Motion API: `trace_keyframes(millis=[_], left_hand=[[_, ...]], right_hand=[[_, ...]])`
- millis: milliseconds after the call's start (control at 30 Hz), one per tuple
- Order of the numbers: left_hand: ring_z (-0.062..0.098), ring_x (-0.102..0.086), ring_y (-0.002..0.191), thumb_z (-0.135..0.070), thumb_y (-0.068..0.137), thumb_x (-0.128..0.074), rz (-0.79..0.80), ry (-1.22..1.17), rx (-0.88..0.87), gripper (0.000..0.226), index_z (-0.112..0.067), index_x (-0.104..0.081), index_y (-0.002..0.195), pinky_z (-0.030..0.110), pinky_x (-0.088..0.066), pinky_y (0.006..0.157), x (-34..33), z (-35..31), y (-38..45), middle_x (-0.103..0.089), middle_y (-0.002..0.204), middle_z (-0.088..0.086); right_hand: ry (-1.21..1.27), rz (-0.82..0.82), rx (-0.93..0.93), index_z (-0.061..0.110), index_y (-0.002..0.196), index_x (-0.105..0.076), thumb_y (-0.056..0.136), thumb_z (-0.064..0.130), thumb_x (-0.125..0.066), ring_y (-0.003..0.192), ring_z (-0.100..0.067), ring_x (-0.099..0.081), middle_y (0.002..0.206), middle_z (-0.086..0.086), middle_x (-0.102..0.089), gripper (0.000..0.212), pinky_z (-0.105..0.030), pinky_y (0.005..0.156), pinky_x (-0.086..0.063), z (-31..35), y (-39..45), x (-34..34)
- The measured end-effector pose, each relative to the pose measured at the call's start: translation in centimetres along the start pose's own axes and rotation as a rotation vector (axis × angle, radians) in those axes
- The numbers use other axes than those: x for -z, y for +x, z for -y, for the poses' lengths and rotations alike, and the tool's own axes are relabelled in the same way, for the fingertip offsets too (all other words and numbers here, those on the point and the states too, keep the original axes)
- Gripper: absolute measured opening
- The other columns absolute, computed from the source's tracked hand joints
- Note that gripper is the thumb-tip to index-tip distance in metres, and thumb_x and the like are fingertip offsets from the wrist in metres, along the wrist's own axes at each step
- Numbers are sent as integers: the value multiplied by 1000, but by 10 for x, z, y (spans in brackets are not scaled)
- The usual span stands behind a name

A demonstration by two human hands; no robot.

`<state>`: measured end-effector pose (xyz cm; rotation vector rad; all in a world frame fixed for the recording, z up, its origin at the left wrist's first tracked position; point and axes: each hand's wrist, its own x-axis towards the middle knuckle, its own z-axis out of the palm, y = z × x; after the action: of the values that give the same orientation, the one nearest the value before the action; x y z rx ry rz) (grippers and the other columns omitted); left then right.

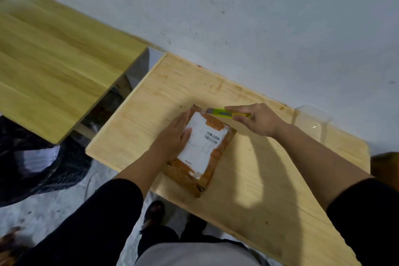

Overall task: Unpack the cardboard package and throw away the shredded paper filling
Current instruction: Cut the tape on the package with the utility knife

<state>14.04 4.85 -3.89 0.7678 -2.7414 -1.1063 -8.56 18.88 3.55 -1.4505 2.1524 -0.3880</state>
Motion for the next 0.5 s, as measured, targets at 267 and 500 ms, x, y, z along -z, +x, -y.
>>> trace_keyframes(millis=[267, 500], left_hand=[[14, -16, 142, -38, 94, -27, 31, -11, 54, 60, -18, -7, 147, 37, -23, 115, 3, -5, 2, -16, 156, 1], [17, -29, 137, -30, 97, -38, -24, -66, 106, 56, -23, -12, 146, 31, -27, 111, 3, -6, -1, -24, 153, -1]], right_hand=[[-78, 63, 10, 34, 126, -54, 92, 26, -55, 57, -13, -47, 111, -5, -70, 35, -27, 64, -37, 0, 7, 8], [-165, 193, 6, 34, 127, -53, 93, 27, -53, 49, -8, -41, 75, -6, -68, 35, -25, 53, -36, -17, -8, 30]])
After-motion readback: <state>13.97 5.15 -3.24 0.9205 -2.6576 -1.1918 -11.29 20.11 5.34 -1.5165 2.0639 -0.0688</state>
